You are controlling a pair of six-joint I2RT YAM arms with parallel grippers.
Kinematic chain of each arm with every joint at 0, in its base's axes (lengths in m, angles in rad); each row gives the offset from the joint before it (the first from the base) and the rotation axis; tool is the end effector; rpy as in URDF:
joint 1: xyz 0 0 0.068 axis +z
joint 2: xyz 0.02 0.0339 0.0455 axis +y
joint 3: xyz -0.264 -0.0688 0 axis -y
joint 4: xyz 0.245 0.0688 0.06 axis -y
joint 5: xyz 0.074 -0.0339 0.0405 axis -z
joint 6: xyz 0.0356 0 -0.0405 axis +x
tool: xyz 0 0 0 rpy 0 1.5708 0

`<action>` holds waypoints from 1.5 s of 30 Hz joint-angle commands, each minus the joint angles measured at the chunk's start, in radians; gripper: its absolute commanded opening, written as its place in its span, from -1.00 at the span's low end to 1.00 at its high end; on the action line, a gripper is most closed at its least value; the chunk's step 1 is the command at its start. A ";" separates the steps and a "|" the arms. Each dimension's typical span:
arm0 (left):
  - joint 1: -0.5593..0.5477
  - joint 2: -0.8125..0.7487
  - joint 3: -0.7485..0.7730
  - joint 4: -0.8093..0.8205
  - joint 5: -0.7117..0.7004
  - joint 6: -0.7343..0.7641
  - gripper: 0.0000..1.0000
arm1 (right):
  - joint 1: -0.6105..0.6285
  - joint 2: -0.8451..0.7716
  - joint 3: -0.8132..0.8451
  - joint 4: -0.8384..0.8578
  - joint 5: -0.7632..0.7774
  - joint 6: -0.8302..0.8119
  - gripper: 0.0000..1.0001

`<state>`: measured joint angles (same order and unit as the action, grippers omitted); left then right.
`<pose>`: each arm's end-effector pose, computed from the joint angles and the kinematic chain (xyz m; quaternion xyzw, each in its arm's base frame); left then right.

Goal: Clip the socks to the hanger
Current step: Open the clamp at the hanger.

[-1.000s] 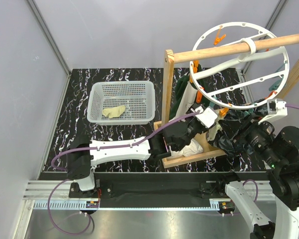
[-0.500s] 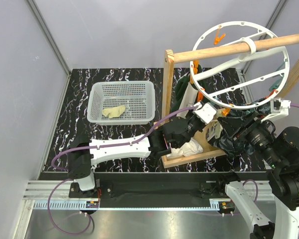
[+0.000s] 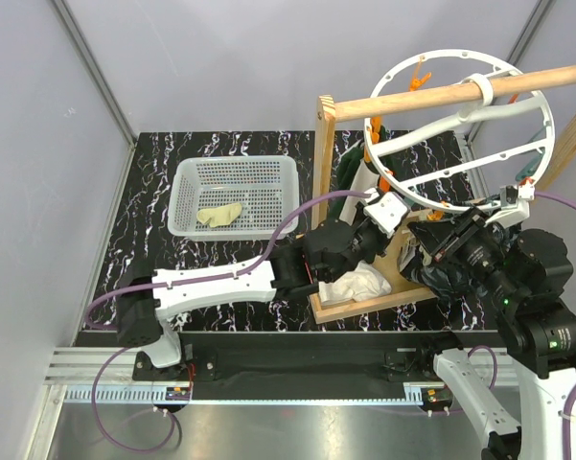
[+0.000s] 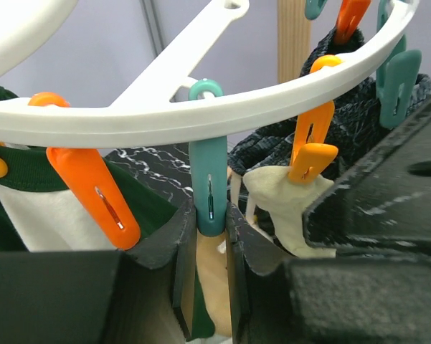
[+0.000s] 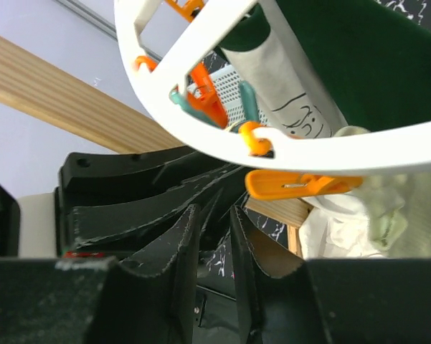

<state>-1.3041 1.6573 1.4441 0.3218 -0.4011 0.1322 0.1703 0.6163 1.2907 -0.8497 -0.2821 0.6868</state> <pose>0.1191 -0.3833 0.3949 0.3189 0.5903 -0.2926 0.6814 0.0624 0.0208 0.4471 0.1064 0.7566 0.3623 0.5338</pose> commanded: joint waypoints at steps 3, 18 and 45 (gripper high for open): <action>-0.001 -0.050 0.077 -0.148 0.109 -0.115 -1.00 | 0.003 -0.021 -0.004 0.044 0.078 -0.007 -0.41; -0.003 -0.037 0.277 -0.495 0.243 -0.292 -1.00 | 0.005 -0.020 0.021 0.055 0.129 -0.029 -0.19; -0.006 -0.077 0.229 -0.468 0.268 -0.302 -1.00 | 0.005 0.008 -0.045 0.204 0.144 -0.020 0.04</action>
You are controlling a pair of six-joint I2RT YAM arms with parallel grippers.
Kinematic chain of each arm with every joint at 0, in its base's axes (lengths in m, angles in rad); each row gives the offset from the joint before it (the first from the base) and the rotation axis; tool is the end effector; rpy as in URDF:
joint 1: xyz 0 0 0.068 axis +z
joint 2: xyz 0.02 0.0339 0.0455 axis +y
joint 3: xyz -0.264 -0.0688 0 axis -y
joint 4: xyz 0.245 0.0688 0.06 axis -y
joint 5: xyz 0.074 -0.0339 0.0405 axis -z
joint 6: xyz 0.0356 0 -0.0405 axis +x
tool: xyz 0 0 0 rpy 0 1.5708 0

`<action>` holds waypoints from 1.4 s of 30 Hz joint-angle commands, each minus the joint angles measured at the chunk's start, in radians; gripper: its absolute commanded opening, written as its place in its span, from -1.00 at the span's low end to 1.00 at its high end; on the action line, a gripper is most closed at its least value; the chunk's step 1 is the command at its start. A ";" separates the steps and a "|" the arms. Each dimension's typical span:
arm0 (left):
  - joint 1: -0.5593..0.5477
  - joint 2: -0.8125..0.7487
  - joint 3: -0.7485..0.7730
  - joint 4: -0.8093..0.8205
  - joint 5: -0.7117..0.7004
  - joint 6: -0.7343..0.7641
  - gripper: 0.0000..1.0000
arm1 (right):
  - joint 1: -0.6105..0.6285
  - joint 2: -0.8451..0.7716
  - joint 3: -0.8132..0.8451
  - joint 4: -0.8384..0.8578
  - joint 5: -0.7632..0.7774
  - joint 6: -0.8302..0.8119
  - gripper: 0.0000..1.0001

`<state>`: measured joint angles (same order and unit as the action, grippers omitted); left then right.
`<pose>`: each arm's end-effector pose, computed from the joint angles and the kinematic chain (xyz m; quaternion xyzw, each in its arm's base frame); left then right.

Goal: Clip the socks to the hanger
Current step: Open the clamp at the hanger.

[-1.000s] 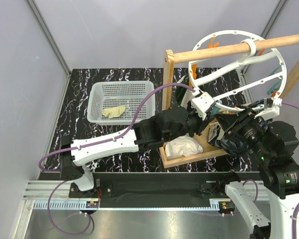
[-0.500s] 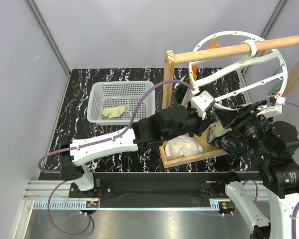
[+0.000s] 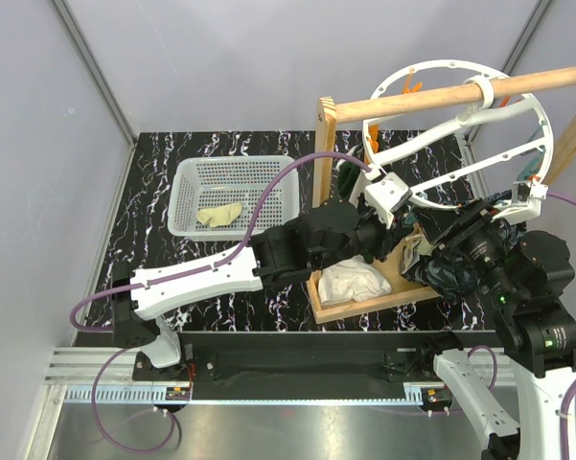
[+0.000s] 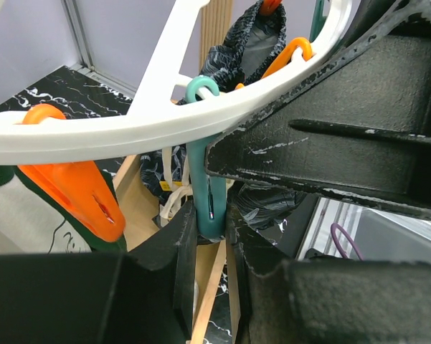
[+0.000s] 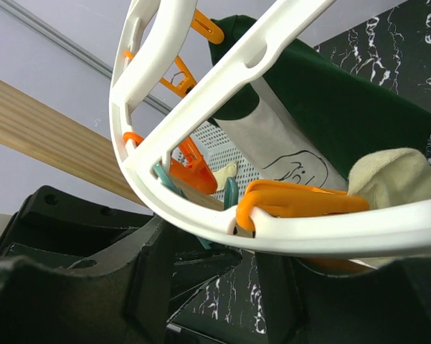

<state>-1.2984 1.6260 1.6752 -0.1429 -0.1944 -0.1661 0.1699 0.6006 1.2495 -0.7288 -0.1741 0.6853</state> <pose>0.1101 -0.3687 0.4389 0.3396 0.6562 -0.3946 0.5463 0.0678 0.0179 0.4499 0.1295 0.7229 0.3383 0.5884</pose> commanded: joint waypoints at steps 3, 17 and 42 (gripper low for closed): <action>-0.012 -0.046 -0.002 -0.001 0.059 -0.001 -1.00 | 0.006 0.021 -0.016 0.112 0.022 -0.029 0.02; -0.012 -0.045 -0.003 0.022 0.064 -0.004 -1.00 | 0.005 -0.042 -0.108 0.301 0.010 -0.043 0.02; -0.012 -0.112 -0.078 0.065 0.038 -0.027 0.29 | 0.005 -0.038 -0.142 0.325 0.015 -0.032 -1.00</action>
<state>-1.2995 1.5906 1.6264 -0.1226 -0.1791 -0.1783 0.1741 0.5468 1.1095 -0.4904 -0.1856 0.6628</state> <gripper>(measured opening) 0.588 0.352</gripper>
